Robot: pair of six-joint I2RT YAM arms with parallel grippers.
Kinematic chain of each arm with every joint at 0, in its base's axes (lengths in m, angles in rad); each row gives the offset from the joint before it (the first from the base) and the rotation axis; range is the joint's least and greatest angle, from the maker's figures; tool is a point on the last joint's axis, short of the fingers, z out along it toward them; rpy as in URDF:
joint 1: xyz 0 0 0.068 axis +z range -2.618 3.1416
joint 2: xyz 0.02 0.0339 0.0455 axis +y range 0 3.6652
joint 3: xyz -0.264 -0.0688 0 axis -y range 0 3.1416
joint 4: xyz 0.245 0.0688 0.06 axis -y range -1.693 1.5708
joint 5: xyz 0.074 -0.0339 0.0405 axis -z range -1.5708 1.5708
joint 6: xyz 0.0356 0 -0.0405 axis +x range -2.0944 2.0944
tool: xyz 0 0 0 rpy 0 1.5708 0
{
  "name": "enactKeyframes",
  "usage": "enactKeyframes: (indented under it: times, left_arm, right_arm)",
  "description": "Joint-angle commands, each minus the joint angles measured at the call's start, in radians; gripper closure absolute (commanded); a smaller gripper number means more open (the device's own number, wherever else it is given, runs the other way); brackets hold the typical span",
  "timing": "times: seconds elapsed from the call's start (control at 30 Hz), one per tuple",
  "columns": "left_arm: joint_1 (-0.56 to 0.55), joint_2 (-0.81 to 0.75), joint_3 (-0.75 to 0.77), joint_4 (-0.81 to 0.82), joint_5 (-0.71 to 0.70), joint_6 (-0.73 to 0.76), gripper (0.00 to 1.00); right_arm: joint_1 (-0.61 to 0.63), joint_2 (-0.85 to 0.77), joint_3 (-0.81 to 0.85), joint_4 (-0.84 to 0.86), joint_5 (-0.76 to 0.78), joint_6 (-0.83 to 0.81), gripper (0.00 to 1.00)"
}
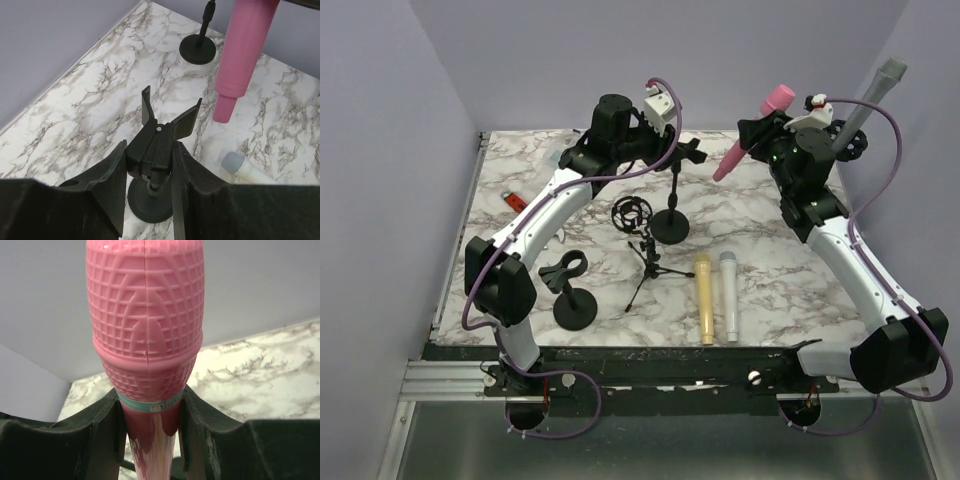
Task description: Remove the microphone from the stand
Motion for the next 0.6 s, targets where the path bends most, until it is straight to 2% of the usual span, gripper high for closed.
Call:
enactKeyframes:
  times: [0.0,0.07,0.17,0.2,0.33,0.4,0.57]
  left_arm:
    - [-0.003,-0.034,-0.05,-0.053,-0.034,0.002,0.63]
    - [-0.003,-0.034,-0.039,-0.076,-0.017,0.0,0.52]
    - [-0.003,-0.039,-0.029,-0.098,-0.012,-0.046,0.43]
    - [-0.002,-0.04,-0.024,-0.108,-0.012,-0.05,0.34]
    - [-0.001,-0.042,0.018,-0.162,-0.005,-0.061,0.15]
    - [-0.001,-0.047,0.041,-0.188,-0.009,-0.079,0.02]
    - [0.0,-0.068,0.114,-0.278,-0.065,-0.154,0.01]
  right_arm:
    - [0.002,-0.051,-0.018,-0.212,0.026,-0.007,0.99]
    - [0.002,-0.077,-0.019,-0.302,0.036,-0.028,0.99]
    - [0.002,-0.12,-0.023,-0.452,0.041,-0.049,0.99]
    - [0.002,-0.135,-0.033,-0.503,0.043,-0.048,0.99]
    - [0.002,-0.164,-0.071,-0.727,0.073,0.011,0.99]
    - [0.002,-0.155,-0.079,-0.841,0.066,0.051,0.99]
    - [0.002,-0.074,-0.078,-1.076,0.011,0.092,0.95]
